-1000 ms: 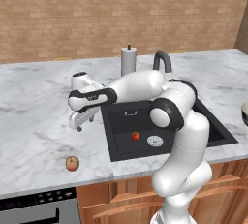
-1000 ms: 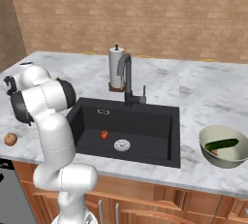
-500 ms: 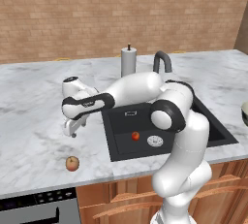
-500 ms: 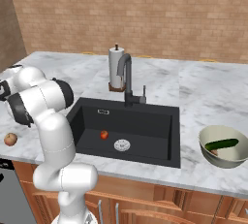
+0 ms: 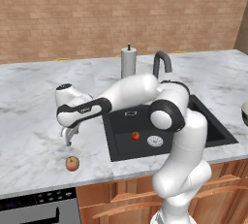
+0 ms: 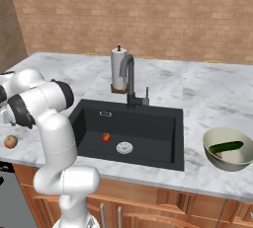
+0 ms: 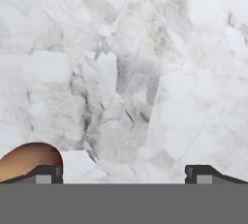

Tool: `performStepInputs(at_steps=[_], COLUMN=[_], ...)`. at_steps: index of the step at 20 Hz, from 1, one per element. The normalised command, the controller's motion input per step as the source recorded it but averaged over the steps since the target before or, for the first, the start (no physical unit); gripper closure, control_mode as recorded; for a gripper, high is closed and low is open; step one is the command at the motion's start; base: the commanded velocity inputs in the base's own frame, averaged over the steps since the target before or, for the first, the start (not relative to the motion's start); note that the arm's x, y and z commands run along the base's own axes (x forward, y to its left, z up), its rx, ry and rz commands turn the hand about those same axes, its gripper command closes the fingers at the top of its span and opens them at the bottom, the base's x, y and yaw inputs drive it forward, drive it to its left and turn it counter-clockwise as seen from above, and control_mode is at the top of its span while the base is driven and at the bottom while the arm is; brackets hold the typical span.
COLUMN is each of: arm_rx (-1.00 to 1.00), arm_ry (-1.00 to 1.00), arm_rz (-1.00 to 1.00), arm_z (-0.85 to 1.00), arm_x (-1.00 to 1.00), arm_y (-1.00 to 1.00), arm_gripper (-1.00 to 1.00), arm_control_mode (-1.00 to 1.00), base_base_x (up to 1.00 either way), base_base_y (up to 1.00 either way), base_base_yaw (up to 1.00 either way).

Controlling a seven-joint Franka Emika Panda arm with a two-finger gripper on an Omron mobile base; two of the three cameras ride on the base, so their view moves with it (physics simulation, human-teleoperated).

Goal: There is a mixed pile of frozen fruits and vegetables on the counter. Locate all the frozen vegetables and place the items in a bowl on the counter. Take all the frozen fruits and defrost them in a running sink.

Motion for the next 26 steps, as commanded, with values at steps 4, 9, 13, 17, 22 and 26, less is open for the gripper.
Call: performStepInputs(at_steps=[4,9,13,17,22,26], arm_rx=[0.00,0.00,0.00,0.00,0.01,0.04], arm_ry=[-0.02,-0.02,-0.03,-0.02,-0.02,0.05], arm_rz=[0.12,0.09,0.00,0.00,-0.03,-0.06], arm_z=[-0.01,-0.04,-0.04,-0.04,-0.05,-0.07], arm_x=[-0.29,-0.45,-0.58,-0.53,-0.36,0.00], arm_y=[0.30,0.12,0.00,0.00,-0.16,-0.31], arm_gripper=[-1.00,-1.00,-1.00,-1.00,-1.00,-1.00], arm_control_mode=[-1.00,-1.00,-1.00,-1.00,-1.00,-1.00], base_base_x=[0.00,0.00,0.00,0.00,0.00,0.00], base_base_y=[0.00,0.00,0.00,0.00,0.00,0.00], base_base_yaw=[0.00,0.00,0.00,0.00,0.00,0.00])
